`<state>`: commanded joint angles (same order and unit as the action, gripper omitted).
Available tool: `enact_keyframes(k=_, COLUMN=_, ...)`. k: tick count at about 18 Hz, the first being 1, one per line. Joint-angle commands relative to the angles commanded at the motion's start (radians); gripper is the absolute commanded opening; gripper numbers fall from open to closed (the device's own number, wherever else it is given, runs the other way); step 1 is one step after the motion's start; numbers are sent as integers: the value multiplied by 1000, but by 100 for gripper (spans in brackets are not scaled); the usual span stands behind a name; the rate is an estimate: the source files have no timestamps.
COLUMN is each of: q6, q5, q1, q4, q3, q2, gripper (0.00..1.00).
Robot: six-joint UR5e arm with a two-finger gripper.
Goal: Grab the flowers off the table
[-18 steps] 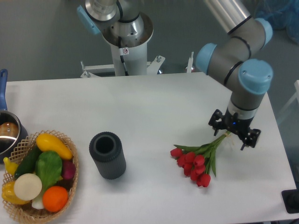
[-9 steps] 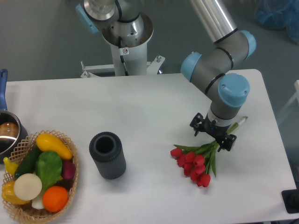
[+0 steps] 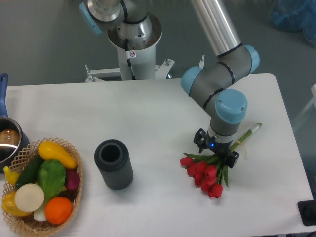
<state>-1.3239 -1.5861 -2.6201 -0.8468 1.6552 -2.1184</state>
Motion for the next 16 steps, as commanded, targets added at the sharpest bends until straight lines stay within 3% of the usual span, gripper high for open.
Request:
enact_keyframes(k=2, q6=6, q5=-2, q1=-2, q4=0, q3=-9, q2=8, gripper=14)
enact_keyframes(k=14, q6=46, q5=-12, q1=-8, q4=-26, q3=-80, q2=51, gripper=4)
enact_keyframes(k=16, q6=49, q5=-12, q1=-8, q4=-64, q3=-113, q2=49, gripper=5)
